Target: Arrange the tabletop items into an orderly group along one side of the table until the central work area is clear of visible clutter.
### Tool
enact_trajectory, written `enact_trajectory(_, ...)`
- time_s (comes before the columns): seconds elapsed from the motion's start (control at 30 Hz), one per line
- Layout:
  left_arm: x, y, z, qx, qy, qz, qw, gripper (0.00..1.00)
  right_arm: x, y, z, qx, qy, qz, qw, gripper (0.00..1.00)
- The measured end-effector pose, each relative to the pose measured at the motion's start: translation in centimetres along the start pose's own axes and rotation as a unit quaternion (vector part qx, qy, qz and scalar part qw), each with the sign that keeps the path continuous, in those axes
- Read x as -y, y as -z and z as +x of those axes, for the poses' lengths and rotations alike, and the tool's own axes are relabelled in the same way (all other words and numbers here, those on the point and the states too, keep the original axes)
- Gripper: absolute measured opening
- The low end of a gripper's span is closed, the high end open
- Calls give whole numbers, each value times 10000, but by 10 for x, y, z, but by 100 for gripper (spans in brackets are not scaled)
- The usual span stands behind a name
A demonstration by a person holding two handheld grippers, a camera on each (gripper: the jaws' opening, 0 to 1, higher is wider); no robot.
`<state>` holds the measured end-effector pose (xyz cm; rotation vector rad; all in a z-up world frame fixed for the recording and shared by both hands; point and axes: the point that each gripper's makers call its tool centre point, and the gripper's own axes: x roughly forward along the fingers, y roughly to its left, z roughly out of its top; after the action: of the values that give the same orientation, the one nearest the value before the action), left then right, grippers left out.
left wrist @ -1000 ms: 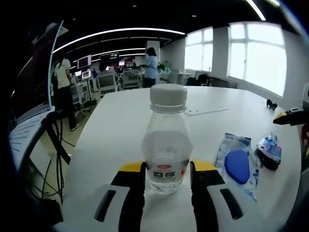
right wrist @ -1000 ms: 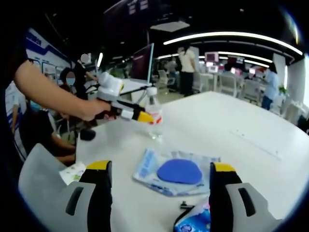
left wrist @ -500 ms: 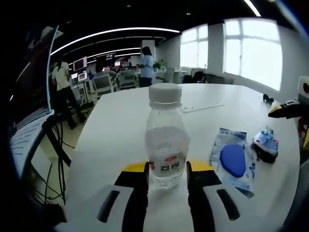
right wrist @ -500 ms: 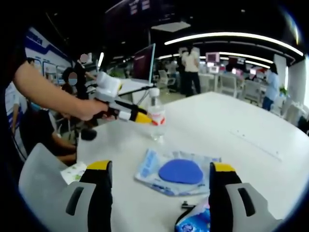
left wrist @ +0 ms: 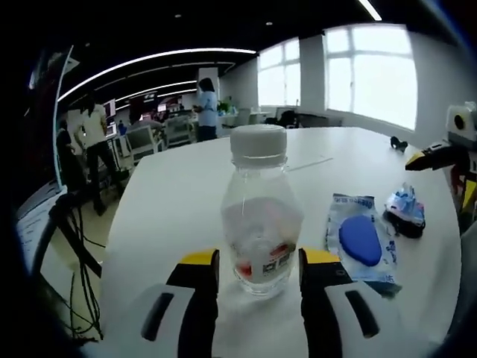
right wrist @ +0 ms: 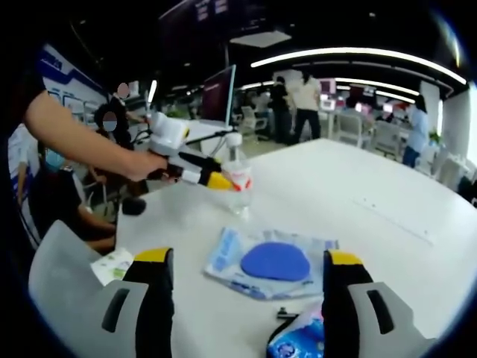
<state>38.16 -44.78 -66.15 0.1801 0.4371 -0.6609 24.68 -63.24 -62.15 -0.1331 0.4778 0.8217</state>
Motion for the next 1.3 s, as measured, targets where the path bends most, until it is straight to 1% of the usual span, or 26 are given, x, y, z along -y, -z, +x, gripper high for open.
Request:
enact_trajectory(0.03, 0, -1, 1, 12, 38, 91, 10000, 43, 1, 0, 0, -10, 16, 6, 10000, 80)
enact_trajectory(0.13, -2, -5, 4, 83, 130, 217, 9996, 43, 3, 1, 0, -23, 39, 16, 10000, 80)
enact_trajectory(0.2, -1, -8, 5, 127, 202, 272, 9993, 43, 4, 1, 0, -27, 51, 25, 10000, 80)
enact_trajectory(0.3, -1, -8, 9, 123, 294, 447, 9985, 42, 4, 2, 1, -40, 59, 30, 10000, 80)
enact_trajectory(0.4, 3, -8, 10, 96, 381, 462, 9982, 40, 4, 3, 1, -60, 54, 23, 10000, 79)
enact_trajectory(0.53, 1, -9, 11, 97, 272, 454, 9986, 40, 4, 2, 2, -48, 52, 27, 10000, 79)
enact_trajectory(0.7, 0, -11, 11, 31, -10, 332, 9994, 40, 2, 1, 3, -43, 34, 30, 10000, 79)
enact_trajectory(0.87, -7, -12, 9, -115, -465, 103, 9988, 40, 1, 1, 3, -40, 23, 28, 10000, 79)
enact_trajectory(1.07, -3, -11, 5, -140, -395, 127, 9990, 40, 0, 0, 3, -28, 17, 23, 10000, 79)
enact_trajectory(1.3, 2, -8, -3, -179, -191, 249, 9993, 39, -3, 1, 3, -40, -10, 21, 10000, 79)
